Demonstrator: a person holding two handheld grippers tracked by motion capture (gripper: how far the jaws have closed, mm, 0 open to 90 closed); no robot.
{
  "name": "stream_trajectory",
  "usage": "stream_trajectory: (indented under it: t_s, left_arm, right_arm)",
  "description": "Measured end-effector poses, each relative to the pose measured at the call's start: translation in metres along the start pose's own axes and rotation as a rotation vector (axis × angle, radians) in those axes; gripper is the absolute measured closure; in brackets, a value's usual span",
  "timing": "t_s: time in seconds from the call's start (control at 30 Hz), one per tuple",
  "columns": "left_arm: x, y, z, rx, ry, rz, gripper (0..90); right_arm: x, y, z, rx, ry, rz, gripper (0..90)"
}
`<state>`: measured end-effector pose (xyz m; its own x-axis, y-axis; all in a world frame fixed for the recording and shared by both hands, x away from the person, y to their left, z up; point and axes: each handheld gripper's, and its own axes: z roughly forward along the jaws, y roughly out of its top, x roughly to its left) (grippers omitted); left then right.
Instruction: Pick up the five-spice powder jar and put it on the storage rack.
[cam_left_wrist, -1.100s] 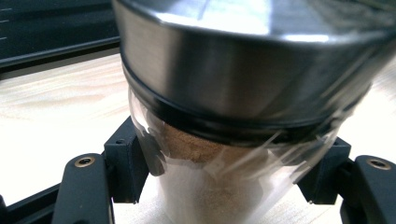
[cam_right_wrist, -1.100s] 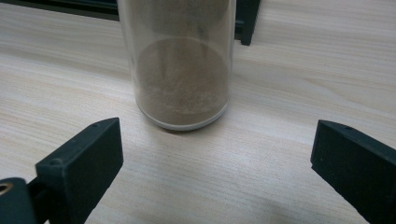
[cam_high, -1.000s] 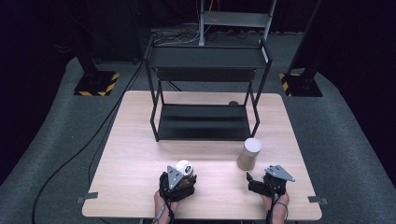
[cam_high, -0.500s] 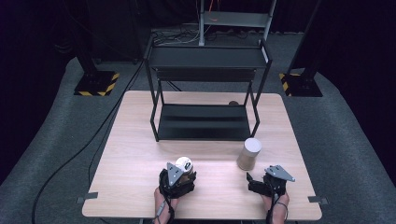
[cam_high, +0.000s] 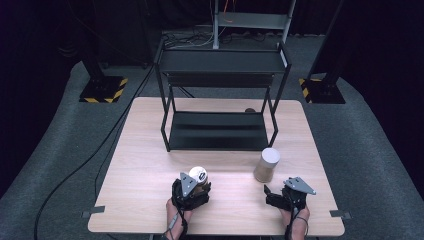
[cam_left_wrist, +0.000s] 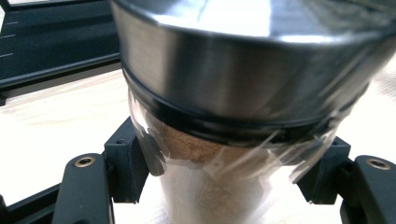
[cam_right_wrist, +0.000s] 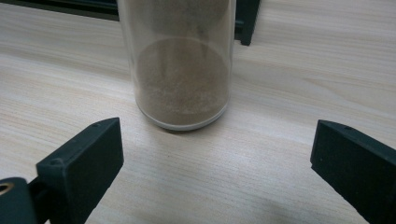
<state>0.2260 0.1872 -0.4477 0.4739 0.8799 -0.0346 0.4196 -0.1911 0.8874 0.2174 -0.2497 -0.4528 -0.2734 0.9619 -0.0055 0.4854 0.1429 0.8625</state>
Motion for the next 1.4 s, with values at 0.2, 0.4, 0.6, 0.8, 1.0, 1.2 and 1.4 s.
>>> stream_trajectory:
  t_s: [0.2,0.4,0.6,0.8,1.0,1.2,1.4]
  left_arm:
    - [0.001,0.001,0.002,0.004,0.002,0.002,30.7]
    - [0.003,0.002,0.004,0.011,-0.001,0.001,30.7]
    - [0.004,0.003,0.006,0.012,0.001,-0.002,30.7]
    - [0.004,0.003,0.009,0.017,-0.002,0.001,30.7]
    - [0.004,0.005,0.012,0.015,-0.004,0.003,30.7]
    - [0.005,0.006,0.013,0.016,-0.003,0.005,30.7]
    - [0.007,0.008,0.015,0.013,-0.001,0.004,30.7]
  right_arm:
    - [0.000,0.000,0.000,0.002,0.001,-0.001,1.6]
    - [0.000,0.000,0.000,0.001,-0.001,-0.001,1.6]
    - [0.000,0.001,0.000,0.003,0.001,-0.003,1.7]
    - [0.000,0.000,0.000,0.001,-0.001,-0.001,1.7]
    - [0.000,0.001,0.000,0.005,0.001,-0.004,1.7]
    - [0.001,0.001,0.000,0.004,-0.002,-0.004,1.7]
    - [0.001,0.001,0.001,0.006,-0.001,-0.005,1.7]
